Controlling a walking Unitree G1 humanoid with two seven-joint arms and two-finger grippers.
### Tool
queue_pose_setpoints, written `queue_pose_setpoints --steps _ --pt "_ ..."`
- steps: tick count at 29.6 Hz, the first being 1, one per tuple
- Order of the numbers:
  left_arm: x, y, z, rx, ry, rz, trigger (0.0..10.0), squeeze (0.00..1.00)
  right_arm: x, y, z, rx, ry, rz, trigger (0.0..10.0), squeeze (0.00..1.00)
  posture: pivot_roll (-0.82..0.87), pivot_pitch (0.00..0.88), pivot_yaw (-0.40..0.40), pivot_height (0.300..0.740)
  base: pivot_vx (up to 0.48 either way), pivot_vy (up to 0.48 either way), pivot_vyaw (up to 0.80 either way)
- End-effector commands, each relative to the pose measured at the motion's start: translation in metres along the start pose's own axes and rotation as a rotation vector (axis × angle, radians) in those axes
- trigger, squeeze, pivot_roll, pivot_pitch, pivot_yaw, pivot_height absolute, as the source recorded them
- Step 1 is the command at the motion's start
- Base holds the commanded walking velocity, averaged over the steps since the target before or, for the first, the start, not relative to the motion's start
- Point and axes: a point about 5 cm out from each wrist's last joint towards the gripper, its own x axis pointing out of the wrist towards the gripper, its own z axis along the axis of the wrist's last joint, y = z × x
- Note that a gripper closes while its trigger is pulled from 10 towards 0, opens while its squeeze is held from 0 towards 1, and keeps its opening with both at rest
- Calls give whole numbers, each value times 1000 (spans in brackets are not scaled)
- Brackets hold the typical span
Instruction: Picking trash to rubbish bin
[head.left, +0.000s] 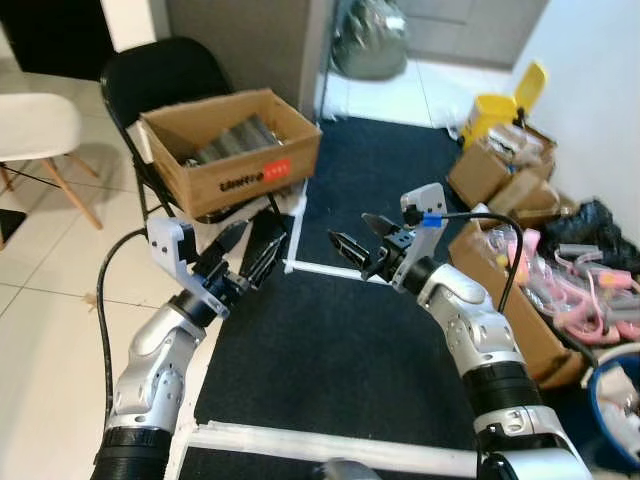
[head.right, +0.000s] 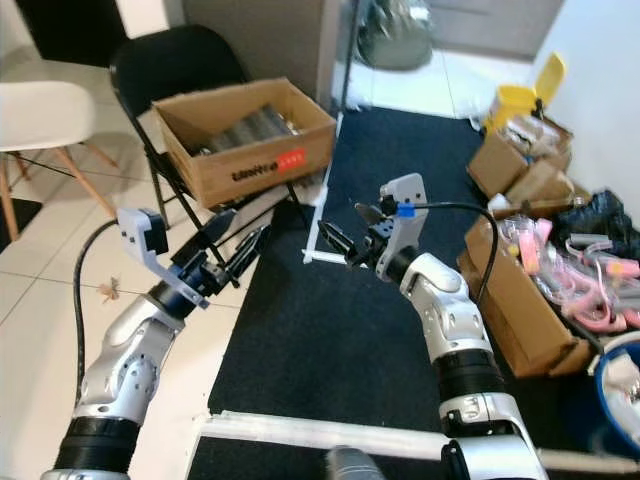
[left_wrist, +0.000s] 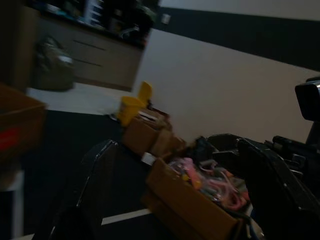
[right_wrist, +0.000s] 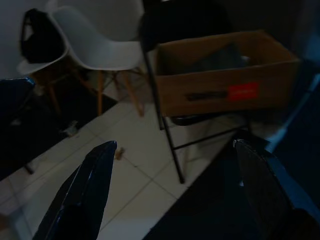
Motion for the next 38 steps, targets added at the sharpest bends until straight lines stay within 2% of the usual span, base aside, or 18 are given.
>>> queue_pose_setpoints --steps 1,6,38 --pt "4 -2 -2 26 13 -12 10000 0 -3 -5 1 -2 5 -20 10000 0 15 0 -42 740 0 0 -788" --pt "9 -3 -2 84 30 -15 10000 0 -2 -4 0 8 5 -14 10000 0 15 0 -45 740 0 0 -788" --pt "9 -1 -7 84 32 -18 10000 0 -2 -4 -4 19 20 -7 10000 0 15 0 -50 740 0 0 -788"
